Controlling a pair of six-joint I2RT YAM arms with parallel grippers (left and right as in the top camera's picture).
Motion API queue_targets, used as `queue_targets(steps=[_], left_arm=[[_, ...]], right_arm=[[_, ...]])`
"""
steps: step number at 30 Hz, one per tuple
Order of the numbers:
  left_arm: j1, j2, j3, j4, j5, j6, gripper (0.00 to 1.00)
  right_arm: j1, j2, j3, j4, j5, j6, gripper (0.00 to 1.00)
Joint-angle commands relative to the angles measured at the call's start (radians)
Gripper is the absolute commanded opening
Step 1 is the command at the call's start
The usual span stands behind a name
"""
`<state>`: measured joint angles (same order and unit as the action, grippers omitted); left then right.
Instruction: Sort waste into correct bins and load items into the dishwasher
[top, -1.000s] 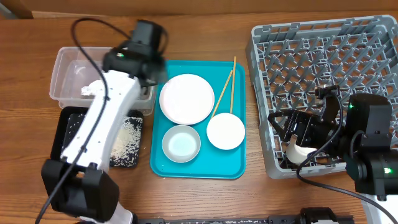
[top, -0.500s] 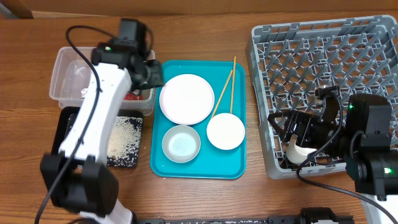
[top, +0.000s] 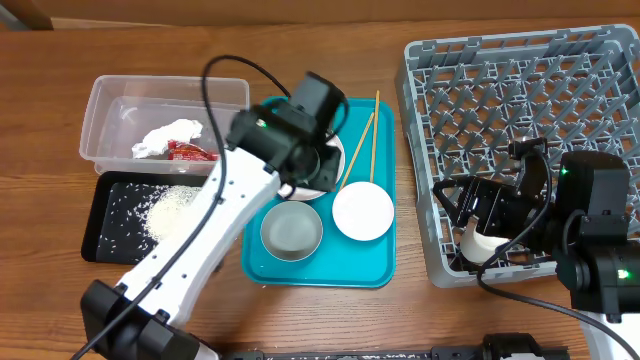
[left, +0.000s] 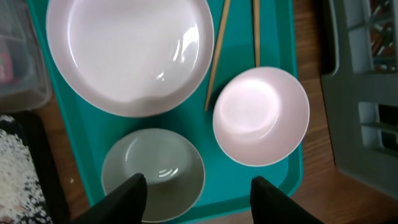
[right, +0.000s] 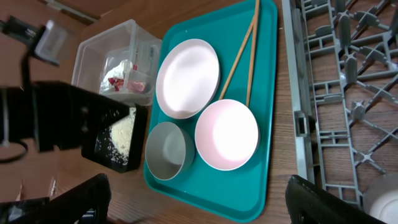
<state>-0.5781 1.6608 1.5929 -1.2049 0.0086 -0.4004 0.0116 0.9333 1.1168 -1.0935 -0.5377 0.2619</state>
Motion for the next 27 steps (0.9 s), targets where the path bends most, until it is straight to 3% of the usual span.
queue_targets(steps=[1,7,14,17,21,27], left_arm=[[-0.011,0.007,-0.058,0.005,-0.053,-0.096,0.55],[-0.013,0.004,-0.103,-0.018,-0.055,-0.101,0.48],[-0.012,-0.181,-0.103,-0.046,-0.149,-0.075,0.51],[-0.011,-0.322,-0.103,-0.033,-0.197,-0.074,0.63],[-0.011,-0.498,-0.103,-0.037,-0.199,-0.051,1.00],[-0.011,-0.669,-0.103,-0.055,-0.174,-0.052,1.00]], right_arm=[[-0.005,-0.007,0.017,-0.004,0.013,-0.001,0.94],[-0.005,0.006,0.017,-0.016,0.013,-0.001,1.00],[-0.005,0.045,0.017,-0.015,0.013,-0.001,1.00],[-0.005,0.067,0.017,-0.015,0.013,-0.001,1.00],[-0.005,0.103,0.017,-0.015,0.013,-0.001,1.00],[-0.005,0.156,0.017,-0.015,0.013,-0.001,1.00]])
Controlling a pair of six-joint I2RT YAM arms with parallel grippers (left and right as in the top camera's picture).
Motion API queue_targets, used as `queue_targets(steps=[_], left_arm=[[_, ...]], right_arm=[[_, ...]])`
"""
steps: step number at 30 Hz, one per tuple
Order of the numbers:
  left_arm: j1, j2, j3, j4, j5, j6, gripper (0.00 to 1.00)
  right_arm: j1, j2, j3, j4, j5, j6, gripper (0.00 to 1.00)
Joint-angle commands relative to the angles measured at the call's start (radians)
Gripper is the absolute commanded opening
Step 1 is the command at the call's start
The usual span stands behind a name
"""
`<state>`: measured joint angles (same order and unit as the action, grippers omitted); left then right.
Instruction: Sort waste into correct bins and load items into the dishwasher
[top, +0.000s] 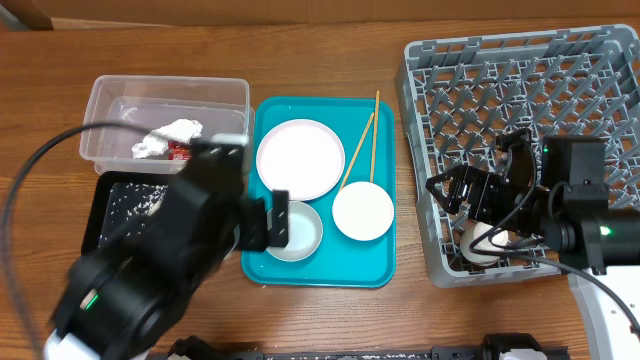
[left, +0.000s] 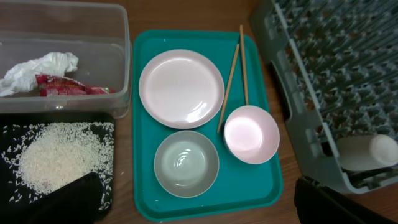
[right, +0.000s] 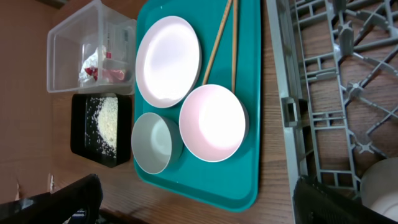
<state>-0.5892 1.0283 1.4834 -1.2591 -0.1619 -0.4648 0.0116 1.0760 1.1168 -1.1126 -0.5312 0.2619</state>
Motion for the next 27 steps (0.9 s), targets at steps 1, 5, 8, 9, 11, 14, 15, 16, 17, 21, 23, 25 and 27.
queue_targets(steps=[1,5,8,9,11,14,15,16,17,21,23,25,27], left_arm=[[0.000,-0.056,0.007,-0.001,0.004,0.012,1.00],[0.000,-0.102,0.007,-0.002,0.005,0.013,1.00],[0.000,-0.108,0.007,-0.032,-0.066,0.026,1.00],[0.000,-0.108,0.007,-0.049,-0.110,0.027,1.00],[0.000,-0.108,0.003,-0.066,-0.192,0.027,1.00],[0.020,-0.122,-0.036,-0.034,-0.305,0.034,1.00],[0.042,-0.137,-0.064,-0.001,-0.314,0.055,1.00],[0.074,-0.156,-0.098,0.044,-0.299,0.085,1.00],[0.117,-0.187,-0.149,0.108,-0.253,0.127,1.00],[0.271,-0.333,-0.377,0.389,-0.013,0.304,1.00],[0.343,-0.425,-0.513,0.526,0.107,0.359,1.00],[0.400,-0.512,-0.636,0.634,0.183,0.369,1.00],[0.445,-0.605,-0.761,0.733,0.225,0.368,1.00]], right_arm=[[-0.005,0.021,0.017,0.004,0.006,-0.001,1.00],[-0.005,0.056,0.017,0.004,0.006,-0.001,1.00],[-0.005,0.080,0.017,0.004,0.006,-0.001,1.00],[-0.005,0.087,0.017,0.004,0.006,-0.001,1.00],[-0.005,0.101,0.017,0.004,0.006,-0.001,1.00],[-0.005,0.118,0.017,0.004,0.006,-0.001,1.00],[-0.005,0.122,0.017,0.004,0.006,-0.001,1.00],[-0.005,0.126,0.017,0.004,0.006,-0.001,1.00],[-0.005,0.127,0.017,0.004,0.006,-0.001,1.00],[-0.005,0.129,0.017,0.004,0.006,-0.001,1.00],[-0.005,0.129,0.017,0.004,0.006,-0.001,1.00],[-0.005,0.129,0.017,0.004,0.006,-0.001,1.00],[-0.005,0.129,0.017,0.004,0.006,-0.001,1.00]])
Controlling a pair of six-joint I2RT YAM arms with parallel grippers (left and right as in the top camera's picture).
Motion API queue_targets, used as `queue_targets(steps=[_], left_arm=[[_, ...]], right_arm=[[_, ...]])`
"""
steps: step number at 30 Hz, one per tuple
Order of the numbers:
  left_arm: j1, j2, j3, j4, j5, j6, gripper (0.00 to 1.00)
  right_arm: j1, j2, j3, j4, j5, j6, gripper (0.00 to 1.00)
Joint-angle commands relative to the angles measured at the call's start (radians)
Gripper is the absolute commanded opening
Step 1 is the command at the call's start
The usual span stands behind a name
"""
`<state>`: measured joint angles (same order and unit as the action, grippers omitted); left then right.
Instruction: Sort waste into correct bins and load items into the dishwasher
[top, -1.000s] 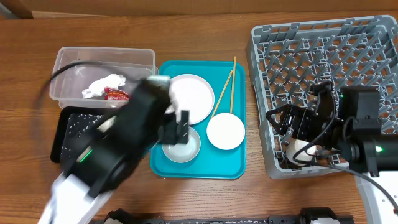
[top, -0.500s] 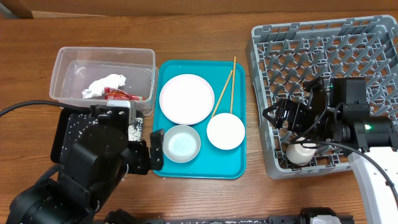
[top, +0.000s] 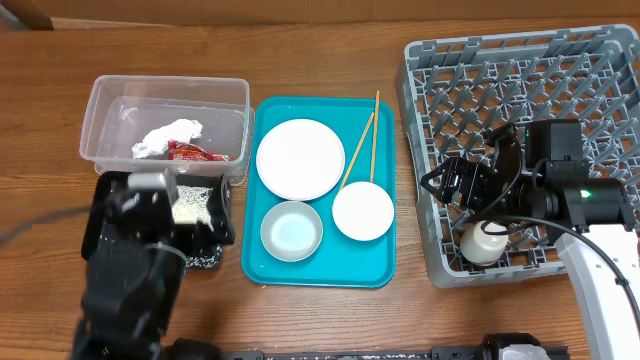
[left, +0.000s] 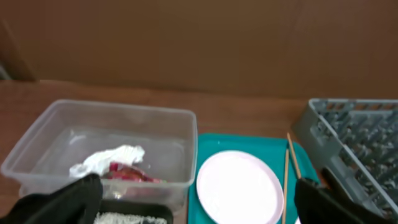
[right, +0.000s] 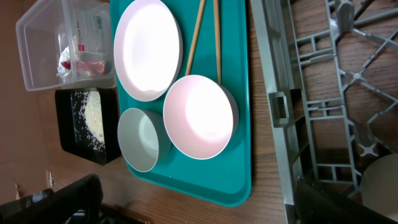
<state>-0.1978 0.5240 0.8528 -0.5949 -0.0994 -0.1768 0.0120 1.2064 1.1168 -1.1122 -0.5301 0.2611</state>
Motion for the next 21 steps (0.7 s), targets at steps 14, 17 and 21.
queue_targets(steps=[14,17,21], left_arm=[[0.095,-0.522,-0.703,0.372,0.308,0.080,1.00],[0.095,-0.521,-0.772,0.443,0.314,0.053,1.00],[0.095,-0.520,-0.838,0.525,0.302,0.042,1.00]], right_arm=[[-0.006,-0.002,0.017,0.004,0.006,0.000,1.00],[-0.006,-0.002,0.017,0.004,0.005,0.000,1.00],[-0.006,-0.002,0.017,0.004,0.005,0.000,1.00]])
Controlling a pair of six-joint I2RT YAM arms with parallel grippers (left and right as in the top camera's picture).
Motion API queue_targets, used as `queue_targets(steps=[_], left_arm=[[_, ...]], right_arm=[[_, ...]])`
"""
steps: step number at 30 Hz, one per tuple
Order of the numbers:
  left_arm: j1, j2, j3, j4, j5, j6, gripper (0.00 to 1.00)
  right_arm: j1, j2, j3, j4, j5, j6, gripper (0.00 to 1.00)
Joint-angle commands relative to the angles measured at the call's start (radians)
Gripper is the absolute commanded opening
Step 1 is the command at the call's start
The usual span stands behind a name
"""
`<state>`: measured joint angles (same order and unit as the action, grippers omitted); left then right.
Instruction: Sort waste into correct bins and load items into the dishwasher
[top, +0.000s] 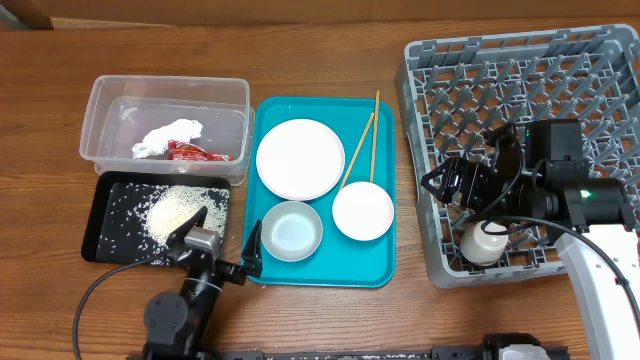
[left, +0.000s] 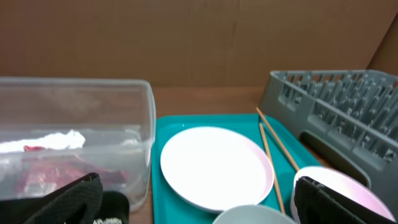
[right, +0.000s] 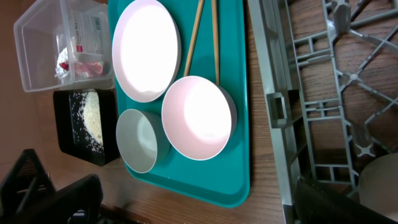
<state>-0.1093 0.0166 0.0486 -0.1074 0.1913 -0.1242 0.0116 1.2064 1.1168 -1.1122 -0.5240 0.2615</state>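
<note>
On the teal tray (top: 382, 268) lie a white plate (top: 300, 158), two chopsticks (top: 360, 140), a white bowl (top: 362, 210) and a grey-green bowl (top: 291, 230). My left gripper (top: 218, 240) is open and empty, low at the table's front edge beside the tray's front left corner. Its wrist view looks level across the plate (left: 214, 165) toward the rack (left: 336, 106). My right gripper (top: 470, 185) hangs open over the front left of the grey rack (top: 520, 90), above a white cup (top: 482, 242) lying in it.
A clear bin (top: 165, 120) at the back left holds a crumpled white tissue and a red wrapper. In front of it a black tray (top: 115, 215) carries loose rice. Bare wood runs along the front edge.
My left arm has dropped from over the black rice tray to the table's front edge, with its gripper open and low. The right arm and all the dishes have not moved.
My left gripper was open close above the bowls on the tray. It then stood higher and nearer the front, then over the black rice tray, and is now low at the front edge. The right gripper stayed open over the rack's front left throughout.
</note>
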Motion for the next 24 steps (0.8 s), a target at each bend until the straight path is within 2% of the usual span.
queue_targets(steps=[1,14,17,20,24], left_arm=[[0.006,-0.013,-0.042,0.050,0.012,-0.011,1.00],[0.006,-0.012,-0.044,0.052,0.008,-0.010,1.00],[0.006,-0.012,-0.044,0.052,0.008,-0.010,1.00],[0.006,-0.012,-0.044,0.052,0.008,-0.010,1.00],[0.006,-0.012,-0.044,0.052,0.008,-0.011,1.00]], right_arm=[[-0.005,-0.002,0.017,0.004,0.000,0.000,1.00],[-0.005,-0.002,0.017,0.004,0.000,-0.001,1.00],[-0.005,-0.002,0.017,0.011,0.058,-0.004,1.00],[-0.005,-0.002,0.017,0.039,0.051,0.081,1.00],[-0.005,-0.002,0.017,0.146,0.005,0.088,1.00]])
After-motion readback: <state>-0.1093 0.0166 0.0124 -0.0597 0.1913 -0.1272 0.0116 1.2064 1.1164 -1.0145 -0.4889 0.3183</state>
